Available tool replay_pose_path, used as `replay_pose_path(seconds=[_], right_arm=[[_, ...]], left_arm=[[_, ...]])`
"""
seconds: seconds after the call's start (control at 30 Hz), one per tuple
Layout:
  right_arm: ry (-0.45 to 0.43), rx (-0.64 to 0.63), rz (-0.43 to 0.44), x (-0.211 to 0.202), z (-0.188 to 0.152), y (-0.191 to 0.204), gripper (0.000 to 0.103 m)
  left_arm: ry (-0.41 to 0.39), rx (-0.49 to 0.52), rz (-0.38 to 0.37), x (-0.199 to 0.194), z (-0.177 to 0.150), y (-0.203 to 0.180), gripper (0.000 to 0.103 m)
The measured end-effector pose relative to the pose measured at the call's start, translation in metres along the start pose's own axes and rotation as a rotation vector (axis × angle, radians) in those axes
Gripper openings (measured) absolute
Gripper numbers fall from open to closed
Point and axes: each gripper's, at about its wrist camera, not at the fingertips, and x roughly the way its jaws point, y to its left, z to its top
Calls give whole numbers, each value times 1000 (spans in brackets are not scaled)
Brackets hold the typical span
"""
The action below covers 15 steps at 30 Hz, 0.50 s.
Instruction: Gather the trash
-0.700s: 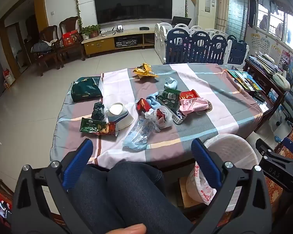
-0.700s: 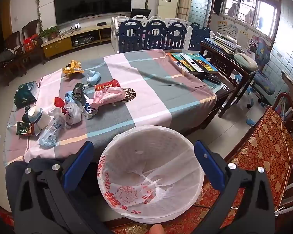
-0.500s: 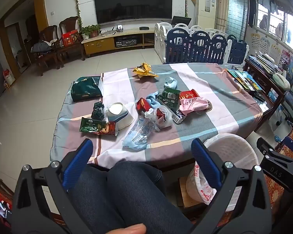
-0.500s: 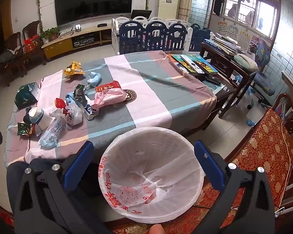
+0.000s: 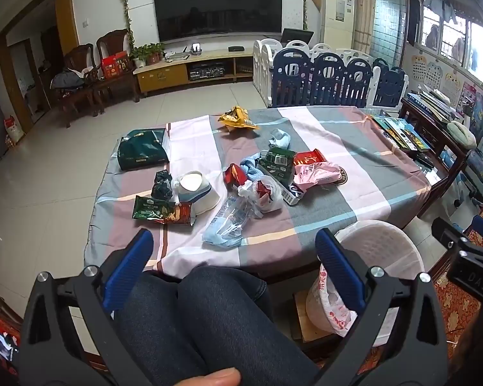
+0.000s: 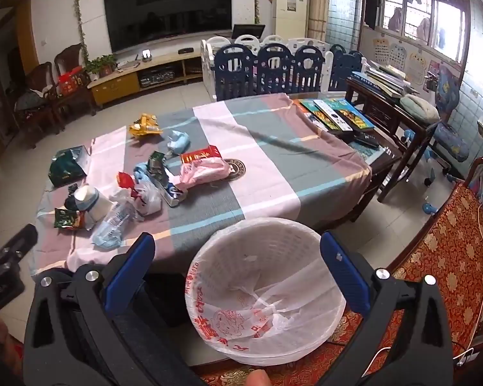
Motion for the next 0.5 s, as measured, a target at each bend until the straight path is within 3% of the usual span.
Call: replay_pose_path(seconds=[0.23, 0.5], right_arm=[[-33, -8, 18, -15, 6, 3, 100], [-7, -12, 20, -5, 0, 5, 100]], left_arm=[[-14, 0, -15, -9, -1, 2, 100], [-10, -4, -12, -11, -1, 2, 100]])
